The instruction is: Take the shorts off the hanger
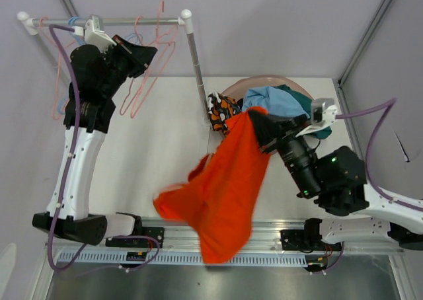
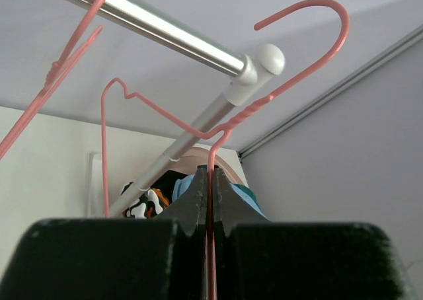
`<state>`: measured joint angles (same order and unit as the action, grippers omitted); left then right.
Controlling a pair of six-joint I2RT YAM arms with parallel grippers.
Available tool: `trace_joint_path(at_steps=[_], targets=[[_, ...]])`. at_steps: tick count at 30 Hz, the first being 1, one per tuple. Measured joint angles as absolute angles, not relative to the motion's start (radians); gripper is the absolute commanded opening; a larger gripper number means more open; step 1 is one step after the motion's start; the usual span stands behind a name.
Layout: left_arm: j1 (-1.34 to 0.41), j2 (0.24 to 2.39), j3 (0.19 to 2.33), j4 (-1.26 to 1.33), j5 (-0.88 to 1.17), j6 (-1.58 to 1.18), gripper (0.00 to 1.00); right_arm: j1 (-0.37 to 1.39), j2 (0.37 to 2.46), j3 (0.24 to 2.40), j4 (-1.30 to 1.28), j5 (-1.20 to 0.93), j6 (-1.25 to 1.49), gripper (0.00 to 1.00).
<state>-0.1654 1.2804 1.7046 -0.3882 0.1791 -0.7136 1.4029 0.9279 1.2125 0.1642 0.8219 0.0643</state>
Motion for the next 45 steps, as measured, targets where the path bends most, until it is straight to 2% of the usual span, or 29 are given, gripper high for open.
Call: trace_joint_path(at_steps=[8, 13, 18, 21, 22, 25, 27, 30, 36, 40, 45], targets=[[-0.163, 1.417, 1.763, -0.345, 0.158, -0.713, 0.0, 1.234, 0.965, 1.386, 0.087, 0.706, -0.021, 0.0], [-0.16, 1.449, 1.764, -0.33, 0.139, -0.706, 0.0, 1.168, 1.058, 1.638, 0.031, 0.635, -0.118, 0.0], [-0.158, 1.44, 1.727, -0.294, 0.117, -0.696, 0.16, 1.106, 1.163, 1.891, 0.07, 0.569, -0.244, 0.0], [-0.156, 1.434, 1.695, -0.29, 0.107, -0.682, 0.54, 1.048, 1.237, 2.033, 0.102, 0.537, -0.324, 0.0], [-0.155, 1.433, 1.689, -0.287, 0.107, -0.682, 0.71, 1.023, 1.266, 2.083, 0.111, 0.523, -0.344, 0.0], [-0.154, 1.432, 1.668, -0.272, 0.109, -0.672, 0.92, 0.908, 1.362, 2.227, 0.123, 0.471, -0.374, 0.0], [-0.153, 1.43, 1.662, -0.27, 0.11, -0.672, 0.99, 0.8, 1.423, 2.302, 0.117, 0.427, -0.364, 0.0], [-0.152, 1.414, 1.643, -0.265, 0.117, -0.672, 0.99, 0.627, 1.493, 2.353, 0.111, 0.356, -0.303, 0.0], [-0.152, 1.339, 1.62, -0.266, 0.143, -0.662, 0.99, 0.303, 1.63, 2.322, 0.104, 0.202, -0.076, 0.0], [-0.152, 1.267, 1.604, -0.267, 0.168, -0.654, 0.99, 0.179, 1.752, 2.307, 0.099, 0.144, 0.042, 0.0], [-0.152, 1.159, 1.554, -0.265, 0.194, -0.653, 0.99, 0.146, 1.82, 2.176, 0.086, 0.099, 0.123, 0.0]])
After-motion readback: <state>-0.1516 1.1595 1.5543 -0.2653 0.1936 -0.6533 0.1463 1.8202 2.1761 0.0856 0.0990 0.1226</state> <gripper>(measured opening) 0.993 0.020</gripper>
